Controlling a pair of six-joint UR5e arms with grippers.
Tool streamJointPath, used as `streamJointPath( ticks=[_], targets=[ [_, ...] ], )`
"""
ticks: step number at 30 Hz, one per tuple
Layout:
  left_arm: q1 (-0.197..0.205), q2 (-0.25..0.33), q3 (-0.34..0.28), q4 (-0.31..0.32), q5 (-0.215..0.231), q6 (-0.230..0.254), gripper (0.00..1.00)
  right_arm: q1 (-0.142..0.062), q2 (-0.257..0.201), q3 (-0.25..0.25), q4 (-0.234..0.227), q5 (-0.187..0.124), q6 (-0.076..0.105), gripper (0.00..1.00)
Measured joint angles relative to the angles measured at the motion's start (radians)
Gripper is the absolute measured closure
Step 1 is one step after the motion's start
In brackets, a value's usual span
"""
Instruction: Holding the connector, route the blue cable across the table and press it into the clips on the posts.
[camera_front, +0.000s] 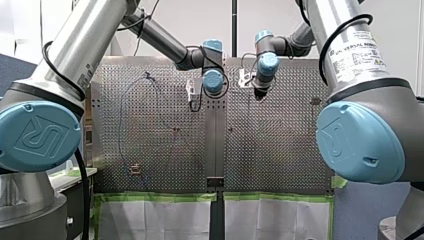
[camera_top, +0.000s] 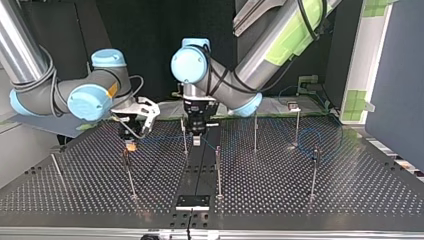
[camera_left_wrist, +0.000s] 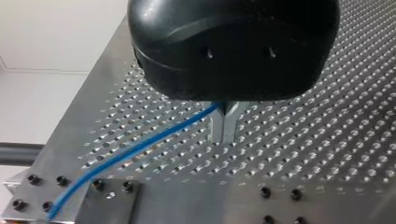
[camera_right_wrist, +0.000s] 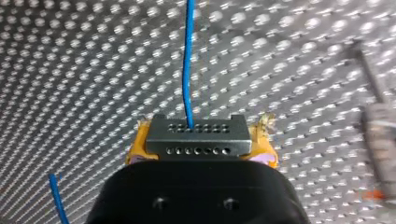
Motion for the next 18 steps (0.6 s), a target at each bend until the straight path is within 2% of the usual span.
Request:
streamJointPath(
  ticks=[7, 13, 18],
  targets=[
    [0.008, -0.004, -0.057, 0.057, 0.027, -0.020, 1.00, -0.003, 0.000, 0.056, -0.007, 0.002, -0.002, 1.00],
    [0.009, -0.040, -0.108, 0.109, 0.030, -0.029, 1.00, -0.003, 0.000, 0.109, -0.045, -0.001, 0.001, 1.00],
    [0.015, -0.066, -0.151, 0.151, 0.030, -0.046, 1.00, -0.003, 0.001, 0.132, -0.061, -0.009, 0.001, 1.00]
  ],
)
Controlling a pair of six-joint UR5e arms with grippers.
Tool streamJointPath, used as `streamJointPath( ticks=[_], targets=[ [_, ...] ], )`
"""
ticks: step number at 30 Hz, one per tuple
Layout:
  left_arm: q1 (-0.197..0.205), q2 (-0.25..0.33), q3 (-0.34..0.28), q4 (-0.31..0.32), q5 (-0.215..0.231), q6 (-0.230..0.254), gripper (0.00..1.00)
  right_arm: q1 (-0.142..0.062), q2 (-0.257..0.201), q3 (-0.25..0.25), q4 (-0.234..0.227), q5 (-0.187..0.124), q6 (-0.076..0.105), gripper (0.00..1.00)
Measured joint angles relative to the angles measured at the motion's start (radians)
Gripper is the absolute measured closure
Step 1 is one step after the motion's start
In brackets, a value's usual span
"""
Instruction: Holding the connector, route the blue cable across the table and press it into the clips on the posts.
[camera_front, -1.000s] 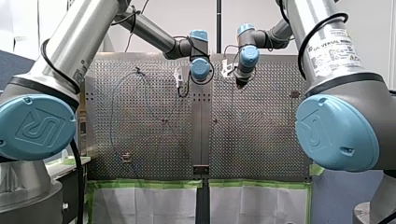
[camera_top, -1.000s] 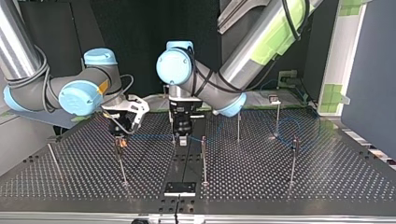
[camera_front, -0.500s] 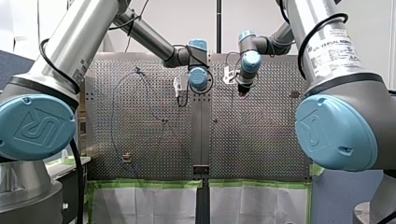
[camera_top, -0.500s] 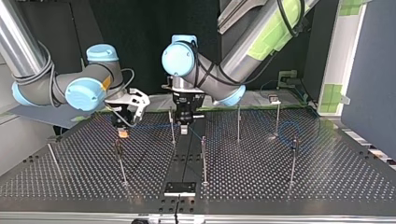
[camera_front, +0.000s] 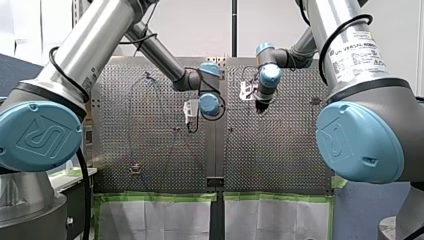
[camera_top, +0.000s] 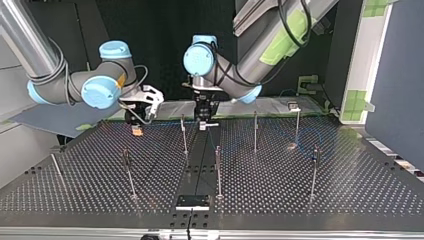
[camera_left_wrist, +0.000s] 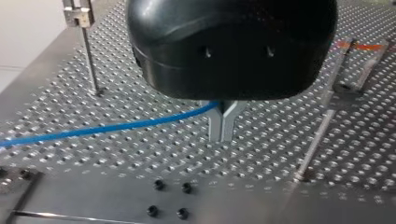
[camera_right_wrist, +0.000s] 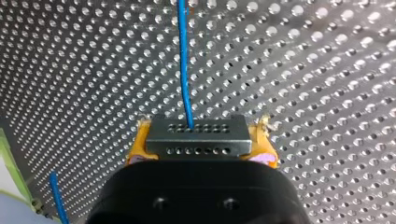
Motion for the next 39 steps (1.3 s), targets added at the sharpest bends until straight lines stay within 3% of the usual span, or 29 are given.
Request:
streamJointPath(
  ticks=[11, 18, 32, 39],
  targets=[
    [0.023, -0.005, -0.097, 0.093, 0.057, -0.012, 1.00, 0.000, 0.008, 0.040, -0.033, -0.010, 0.005, 1.00],
    [0.029, -0.020, -0.153, 0.117, 0.098, -0.017, 1.00, 0.001, 0.036, 0.057, -0.050, -0.012, 0.012, 1.00],
    [0.035, -0.115, -0.130, 0.157, 0.131, -0.043, 1.00, -0.003, 0.052, 0.059, -0.058, -0.014, 0.017, 1.00],
    [0.042, -0.123, -0.108, 0.154, 0.132, -0.048, 1.00, -0.008, 0.054, 0.059, -0.059, -0.014, 0.019, 1.00]
  ],
)
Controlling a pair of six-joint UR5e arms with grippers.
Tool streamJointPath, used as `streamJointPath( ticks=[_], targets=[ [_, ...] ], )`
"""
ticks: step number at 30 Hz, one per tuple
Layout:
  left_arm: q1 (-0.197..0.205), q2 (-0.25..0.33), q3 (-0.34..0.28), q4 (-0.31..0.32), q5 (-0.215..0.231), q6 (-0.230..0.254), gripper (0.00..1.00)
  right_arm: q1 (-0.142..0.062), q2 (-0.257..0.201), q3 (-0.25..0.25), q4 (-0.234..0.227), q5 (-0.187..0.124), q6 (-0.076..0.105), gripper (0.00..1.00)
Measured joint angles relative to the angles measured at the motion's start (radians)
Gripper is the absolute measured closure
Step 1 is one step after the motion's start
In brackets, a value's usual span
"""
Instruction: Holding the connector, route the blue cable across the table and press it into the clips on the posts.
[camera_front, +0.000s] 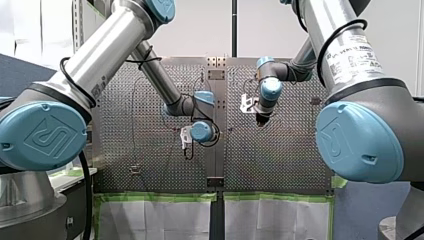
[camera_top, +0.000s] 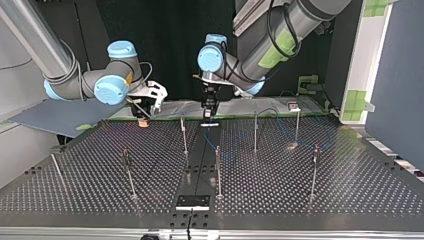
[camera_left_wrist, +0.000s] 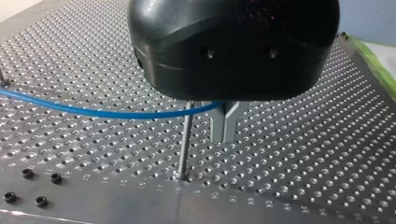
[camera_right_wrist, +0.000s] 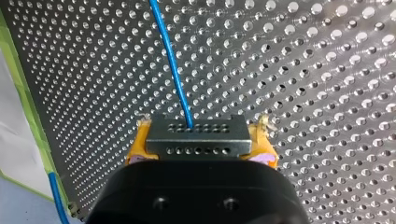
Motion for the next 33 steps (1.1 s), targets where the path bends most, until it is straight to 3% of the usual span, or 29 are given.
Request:
streamJointPath(
  ticks=[16, 22, 33],
  targets=[
    [-0.002, -0.003, 0.030, -0.006, 0.044, -0.004, 1.00, -0.008, 0.015, 0.008, -0.002, 0.001, 0.007, 1.00],
    [0.002, -0.033, 0.054, -0.002, 0.072, -0.013, 1.00, -0.011, 0.030, 0.009, -0.014, -0.001, 0.008, 1.00],
    [0.018, -0.048, 0.111, -0.005, 0.107, -0.017, 1.00, -0.041, 0.059, 0.009, -0.045, -0.017, 0.010, 1.00]
  ],
)
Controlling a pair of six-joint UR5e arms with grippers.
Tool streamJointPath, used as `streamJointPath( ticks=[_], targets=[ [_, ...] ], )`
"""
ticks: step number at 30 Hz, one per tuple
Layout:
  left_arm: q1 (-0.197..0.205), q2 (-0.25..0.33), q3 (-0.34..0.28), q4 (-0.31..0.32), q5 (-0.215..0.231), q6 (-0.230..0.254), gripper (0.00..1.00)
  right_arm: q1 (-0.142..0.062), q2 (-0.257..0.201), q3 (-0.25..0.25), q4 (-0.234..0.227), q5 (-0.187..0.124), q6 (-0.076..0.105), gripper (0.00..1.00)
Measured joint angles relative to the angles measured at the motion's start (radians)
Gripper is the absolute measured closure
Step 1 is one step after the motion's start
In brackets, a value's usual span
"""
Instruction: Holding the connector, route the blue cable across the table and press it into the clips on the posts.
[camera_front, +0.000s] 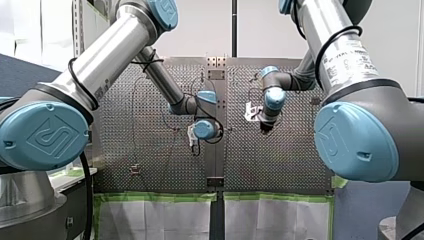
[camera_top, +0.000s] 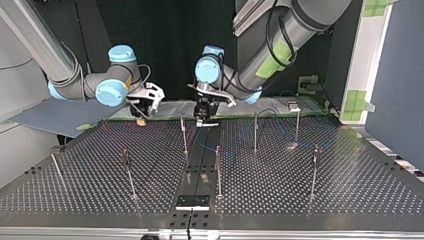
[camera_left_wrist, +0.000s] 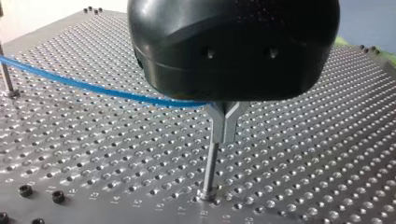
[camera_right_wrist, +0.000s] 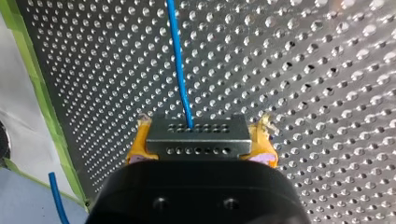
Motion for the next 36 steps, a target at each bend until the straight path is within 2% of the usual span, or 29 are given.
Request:
streamJointPath(
  ticks=[8, 15, 20, 30, 32, 36],
  targets=[
    [0.011, -0.041, 0.045, -0.031, 0.015, 0.000, 1.00, -0.018, 0.004, 0.000, -0.015, -0.011, -0.003, 1.00],
    [0.027, -0.073, 0.106, -0.053, 0.018, -0.003, 1.00, -0.067, 0.014, -0.003, -0.057, -0.029, -0.009, 1.00],
    [0.041, -0.074, 0.153, -0.085, 0.022, -0.003, 1.00, -0.090, 0.023, -0.011, -0.074, -0.048, -0.014, 1.00],
    [0.047, -0.074, 0.172, -0.133, 0.000, -0.001, 1.00, -0.128, 0.032, -0.031, -0.105, -0.117, -0.029, 1.00],
    [0.047, -0.074, 0.172, -0.149, -0.007, 0.002, 0.93, -0.134, 0.033, -0.032, -0.107, -0.131, -0.031, 1.00],
    [0.045, -0.073, 0.172, -0.171, -0.014, 0.007, 0.86, -0.146, 0.041, -0.035, -0.112, -0.170, -0.044, 1.00]
  ],
)
